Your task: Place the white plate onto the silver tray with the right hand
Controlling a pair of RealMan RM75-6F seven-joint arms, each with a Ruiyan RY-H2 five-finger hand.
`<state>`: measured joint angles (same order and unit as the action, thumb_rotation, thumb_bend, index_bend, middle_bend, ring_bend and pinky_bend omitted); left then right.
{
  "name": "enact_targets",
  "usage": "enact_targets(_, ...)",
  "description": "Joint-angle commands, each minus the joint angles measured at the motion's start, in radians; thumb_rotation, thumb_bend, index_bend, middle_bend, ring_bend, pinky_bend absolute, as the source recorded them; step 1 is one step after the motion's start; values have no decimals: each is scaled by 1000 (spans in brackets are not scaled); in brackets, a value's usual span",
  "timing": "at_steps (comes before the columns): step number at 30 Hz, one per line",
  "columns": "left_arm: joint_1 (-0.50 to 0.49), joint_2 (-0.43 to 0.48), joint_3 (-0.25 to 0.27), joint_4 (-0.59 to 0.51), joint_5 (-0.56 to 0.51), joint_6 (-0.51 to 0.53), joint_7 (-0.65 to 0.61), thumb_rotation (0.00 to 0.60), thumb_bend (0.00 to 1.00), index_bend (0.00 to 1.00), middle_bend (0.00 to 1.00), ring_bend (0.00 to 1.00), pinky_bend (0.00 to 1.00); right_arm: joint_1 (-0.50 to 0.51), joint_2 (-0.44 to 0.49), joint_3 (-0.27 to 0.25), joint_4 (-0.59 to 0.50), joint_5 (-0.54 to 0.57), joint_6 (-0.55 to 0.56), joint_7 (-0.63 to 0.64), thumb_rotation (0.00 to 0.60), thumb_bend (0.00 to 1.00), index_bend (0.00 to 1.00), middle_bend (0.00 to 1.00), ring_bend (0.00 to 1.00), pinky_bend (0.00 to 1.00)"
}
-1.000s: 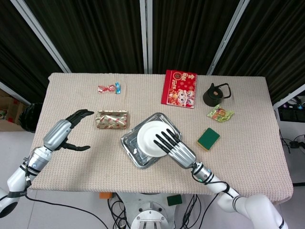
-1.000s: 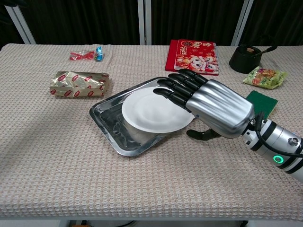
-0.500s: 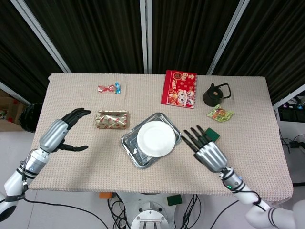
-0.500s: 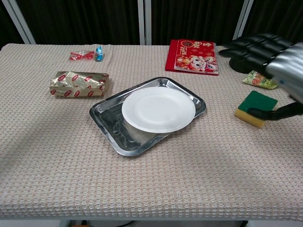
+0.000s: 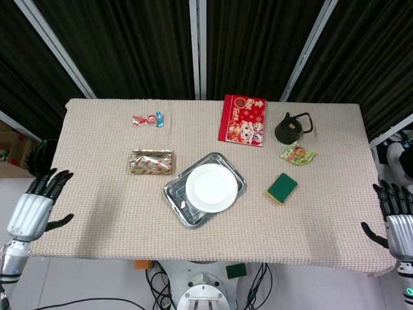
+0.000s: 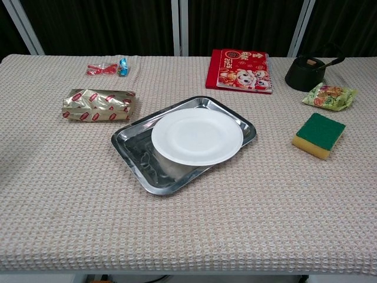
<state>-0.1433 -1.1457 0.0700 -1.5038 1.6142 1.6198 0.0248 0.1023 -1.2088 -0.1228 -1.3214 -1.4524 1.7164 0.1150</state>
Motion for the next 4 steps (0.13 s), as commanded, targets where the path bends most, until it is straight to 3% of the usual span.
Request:
enact_targets(1, 99, -28, 51, 60, -20, 74, -2, 485, 49, 116, 118, 73, 169, -25, 3, 14, 25, 26, -37, 20, 600, 176, 0, 0, 0, 0)
enact_targets(4, 124, -35, 64, 96, 1, 90, -46, 435, 46, 114, 118, 71, 168, -33, -3, 26, 43, 30, -62, 33, 600, 176, 0, 0, 0, 0)
